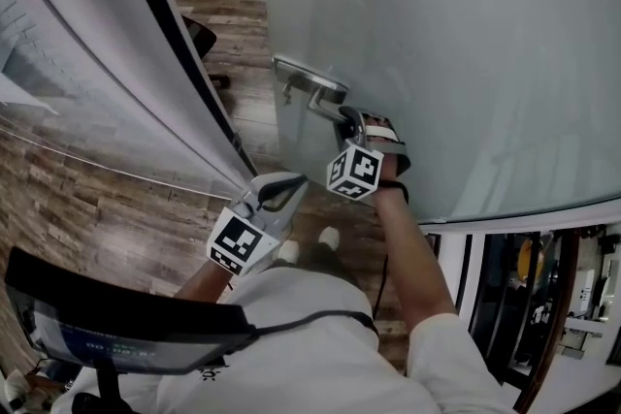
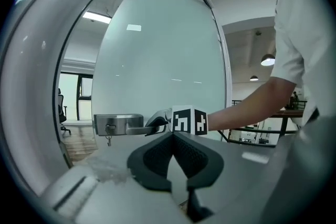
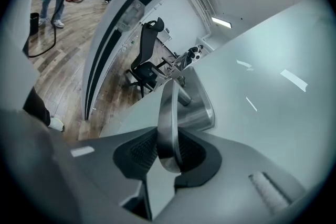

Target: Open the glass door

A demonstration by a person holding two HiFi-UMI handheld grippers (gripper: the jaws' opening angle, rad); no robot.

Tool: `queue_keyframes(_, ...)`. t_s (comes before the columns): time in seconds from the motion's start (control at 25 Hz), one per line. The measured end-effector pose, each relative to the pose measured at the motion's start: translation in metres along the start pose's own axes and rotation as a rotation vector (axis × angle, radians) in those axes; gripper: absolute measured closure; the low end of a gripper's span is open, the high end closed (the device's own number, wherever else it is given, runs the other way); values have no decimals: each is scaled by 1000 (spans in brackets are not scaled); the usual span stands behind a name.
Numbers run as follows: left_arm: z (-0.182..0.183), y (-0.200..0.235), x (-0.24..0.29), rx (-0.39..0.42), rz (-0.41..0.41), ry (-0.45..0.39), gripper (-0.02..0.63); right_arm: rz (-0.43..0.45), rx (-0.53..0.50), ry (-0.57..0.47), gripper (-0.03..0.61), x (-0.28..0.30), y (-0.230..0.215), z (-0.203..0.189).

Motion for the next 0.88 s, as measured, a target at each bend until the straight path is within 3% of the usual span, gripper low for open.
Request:
queue_keyframes(0.28, 19, 18, 44, -35, 23, 25, 612, -8, 11, -8, 494, 26, -42, -32)
queue_keyframes(0.48, 11, 32, 55, -56, 55, 34, 612, -4, 16, -18, 500, 39, -39, -31)
queue_keyframes(0.88, 37, 59, 117, -51, 133, 26, 612, 8, 41, -62, 516, 78, -61, -57)
Point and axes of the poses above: the fingertips, and each gripper's own axes: x forward along the fingers, y to its left, z out of its top, the point moved 1 cm from there along -x, backward along the fingers, and after that the axes turned 11 degrees about -x, right-handed, at the moved point
